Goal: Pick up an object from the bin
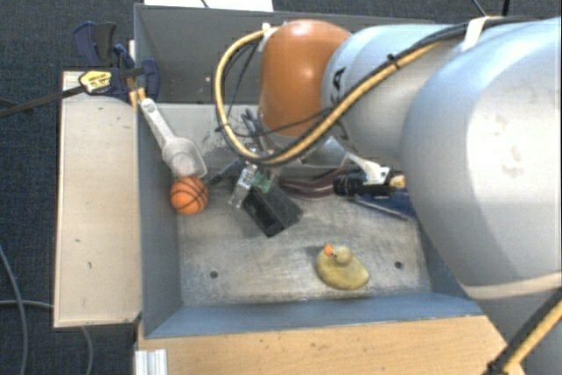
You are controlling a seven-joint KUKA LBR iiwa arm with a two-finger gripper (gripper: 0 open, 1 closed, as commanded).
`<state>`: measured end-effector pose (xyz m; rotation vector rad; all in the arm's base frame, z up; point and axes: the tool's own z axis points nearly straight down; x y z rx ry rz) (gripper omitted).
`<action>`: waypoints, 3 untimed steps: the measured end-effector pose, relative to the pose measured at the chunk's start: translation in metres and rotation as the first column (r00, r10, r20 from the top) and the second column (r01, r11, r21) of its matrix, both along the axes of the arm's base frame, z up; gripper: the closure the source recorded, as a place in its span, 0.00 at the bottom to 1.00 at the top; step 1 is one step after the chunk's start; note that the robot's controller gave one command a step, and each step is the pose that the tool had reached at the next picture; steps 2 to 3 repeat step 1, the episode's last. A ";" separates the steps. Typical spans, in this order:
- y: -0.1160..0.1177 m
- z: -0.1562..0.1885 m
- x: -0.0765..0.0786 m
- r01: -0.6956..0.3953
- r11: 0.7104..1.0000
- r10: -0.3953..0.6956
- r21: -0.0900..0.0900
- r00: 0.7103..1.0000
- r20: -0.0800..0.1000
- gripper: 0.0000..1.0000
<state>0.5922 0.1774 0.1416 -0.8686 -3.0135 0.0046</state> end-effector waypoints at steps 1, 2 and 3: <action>0.001 0.006 0.003 -0.001 1.000 0.001 0.003 1.000 0.011 1.00; 0.001 0.006 0.003 -0.001 1.000 0.001 0.003 1.000 0.011 1.00; 0.001 0.006 0.003 -0.001 1.000 0.001 0.003 1.000 0.011 1.00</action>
Offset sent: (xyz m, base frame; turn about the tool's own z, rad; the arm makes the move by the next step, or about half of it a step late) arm 0.0000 0.0001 0.0224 0.0000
